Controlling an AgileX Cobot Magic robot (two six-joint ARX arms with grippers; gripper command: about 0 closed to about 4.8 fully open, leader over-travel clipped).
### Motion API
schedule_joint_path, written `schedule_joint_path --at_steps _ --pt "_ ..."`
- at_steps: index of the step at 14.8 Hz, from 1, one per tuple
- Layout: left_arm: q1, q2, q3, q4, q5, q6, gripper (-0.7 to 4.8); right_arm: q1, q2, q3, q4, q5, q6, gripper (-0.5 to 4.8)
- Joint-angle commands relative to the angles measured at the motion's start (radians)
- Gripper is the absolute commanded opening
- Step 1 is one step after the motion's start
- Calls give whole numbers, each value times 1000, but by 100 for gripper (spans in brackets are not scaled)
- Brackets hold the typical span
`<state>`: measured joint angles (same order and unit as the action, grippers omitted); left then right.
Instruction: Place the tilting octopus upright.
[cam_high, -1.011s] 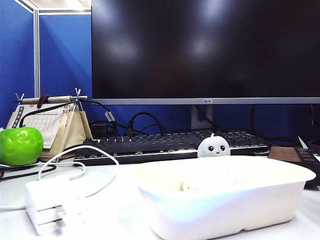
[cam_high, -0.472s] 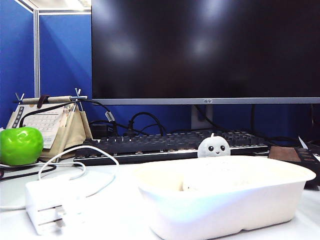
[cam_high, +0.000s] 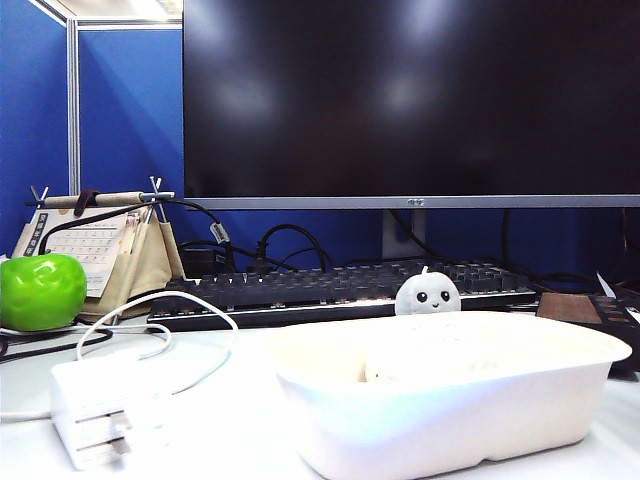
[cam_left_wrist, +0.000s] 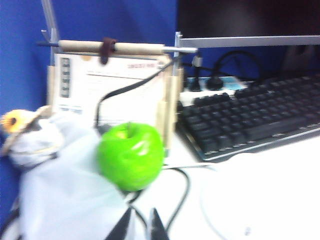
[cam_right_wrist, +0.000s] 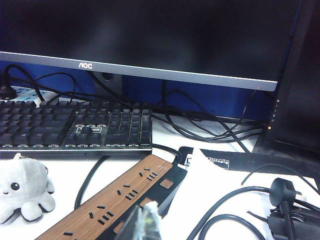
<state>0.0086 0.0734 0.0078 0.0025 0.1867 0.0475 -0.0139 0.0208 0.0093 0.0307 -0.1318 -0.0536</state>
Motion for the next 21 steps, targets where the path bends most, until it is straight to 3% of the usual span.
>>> schedule_joint_path --at_steps 1,21 --pt "1 0 0 10 -14 5 49 0 -1 -2 11 -1 1 -5" --pt "1 -70 0 12 -14 5 49 0 -2 -2 2 -1 1 -5"
